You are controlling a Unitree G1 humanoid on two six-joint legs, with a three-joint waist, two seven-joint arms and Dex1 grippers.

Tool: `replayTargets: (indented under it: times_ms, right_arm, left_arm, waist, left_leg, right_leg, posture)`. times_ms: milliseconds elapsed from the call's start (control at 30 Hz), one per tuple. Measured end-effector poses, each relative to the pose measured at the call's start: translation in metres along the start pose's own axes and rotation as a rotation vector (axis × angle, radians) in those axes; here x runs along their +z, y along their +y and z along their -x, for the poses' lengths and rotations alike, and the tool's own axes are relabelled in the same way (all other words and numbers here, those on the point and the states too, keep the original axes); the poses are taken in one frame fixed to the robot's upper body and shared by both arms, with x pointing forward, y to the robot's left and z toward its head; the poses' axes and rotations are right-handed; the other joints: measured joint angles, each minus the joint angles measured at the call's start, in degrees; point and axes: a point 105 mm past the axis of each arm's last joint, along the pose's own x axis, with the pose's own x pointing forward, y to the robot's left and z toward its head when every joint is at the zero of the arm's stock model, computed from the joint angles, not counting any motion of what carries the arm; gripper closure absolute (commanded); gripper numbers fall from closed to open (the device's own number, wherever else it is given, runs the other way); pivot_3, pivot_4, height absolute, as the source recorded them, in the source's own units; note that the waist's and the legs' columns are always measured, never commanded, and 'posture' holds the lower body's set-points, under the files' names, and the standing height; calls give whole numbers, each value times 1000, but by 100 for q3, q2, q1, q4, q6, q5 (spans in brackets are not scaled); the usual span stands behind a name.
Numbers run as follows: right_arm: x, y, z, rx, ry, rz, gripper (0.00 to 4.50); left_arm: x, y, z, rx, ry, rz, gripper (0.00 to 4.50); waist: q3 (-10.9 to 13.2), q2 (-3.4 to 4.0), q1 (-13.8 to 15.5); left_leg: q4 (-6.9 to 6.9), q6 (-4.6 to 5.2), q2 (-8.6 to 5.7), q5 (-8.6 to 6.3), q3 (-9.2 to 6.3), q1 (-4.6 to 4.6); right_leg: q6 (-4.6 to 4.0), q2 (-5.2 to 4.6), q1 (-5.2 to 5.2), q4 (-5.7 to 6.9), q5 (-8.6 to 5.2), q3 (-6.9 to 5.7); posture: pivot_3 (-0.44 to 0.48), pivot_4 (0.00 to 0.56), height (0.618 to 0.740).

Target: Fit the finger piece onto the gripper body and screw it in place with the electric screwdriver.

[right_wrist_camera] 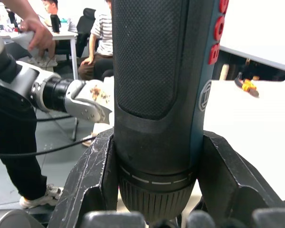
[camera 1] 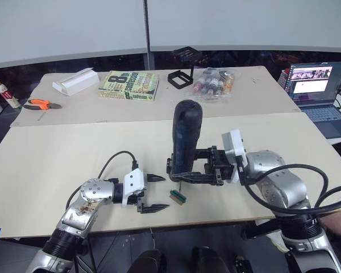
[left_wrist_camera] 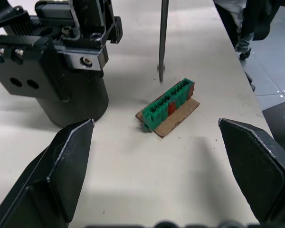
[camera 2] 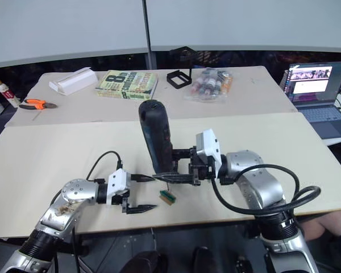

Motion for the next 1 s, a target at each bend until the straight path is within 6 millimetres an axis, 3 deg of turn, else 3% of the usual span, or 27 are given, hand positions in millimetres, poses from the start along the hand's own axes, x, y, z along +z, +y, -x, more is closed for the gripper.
replayTargets:
  times_ms: [400,600,800,1000]
  right_arm:
    - [35,2,22,18,-20,28,2566]
    - [47,-4,36,-27,6,52,2566]
    - [50,-1,37,-28,7,47,2566]
    - [52,2,40,-40,10,57,2566]
  left_arm:
    - [2,9,3,121,-56,24,59]
    - [6,24,-12,245,-130,83,59]
    - [16,39,-29,285,-174,110,59]
    - [2,41,-46,272,-105,115,59]
  waist:
    - [0,0,7]
    - [1,-1,29]
    - [1,-3,17]
    - [2,-4,20]
  left_leg:
    - [0,2,0,-1,1,-2]
    - [1,2,-1,-1,1,-3]
    - [2,2,0,-1,2,-5]
    - [3,3,-1,-1,2,-6]
  right_leg:
    - [0,-3,1,-1,0,3]
    - [0,-6,3,-1,0,2]
    - [0,-5,2,0,0,2]
    - [1,-6,2,-2,0,2]
  posture:
    - [0,150,740]
    - [0,150,740]
    - [0,150,740]
    - [0,150,740]
